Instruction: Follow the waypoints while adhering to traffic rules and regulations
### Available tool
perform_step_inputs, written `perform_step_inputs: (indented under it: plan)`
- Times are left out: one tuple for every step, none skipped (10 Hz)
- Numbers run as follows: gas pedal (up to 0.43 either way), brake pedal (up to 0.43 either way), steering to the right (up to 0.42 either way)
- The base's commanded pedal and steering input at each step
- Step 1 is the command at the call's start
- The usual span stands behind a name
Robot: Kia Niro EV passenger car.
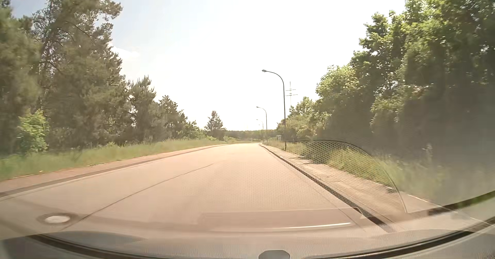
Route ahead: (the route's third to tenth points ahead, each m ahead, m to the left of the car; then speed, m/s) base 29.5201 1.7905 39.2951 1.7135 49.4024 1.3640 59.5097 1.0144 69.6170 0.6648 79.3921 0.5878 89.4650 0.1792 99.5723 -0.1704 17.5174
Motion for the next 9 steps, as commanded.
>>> perform_step_inputs:
  plan:
    - [0.138,0.0,-0.002]
    - [0.138,0.0,-0.002]
    - [0.138,0.0,-0.003]
    - [0.138,0.0,-0.002]
    - [0.138,0.0,-0.002]
    - [0.15,0.0,-0.002]
    - [0.15,0.0,-0.002]
    - [0.15,0.0,-0.001]
    - [0.15,0.0,-0.001]
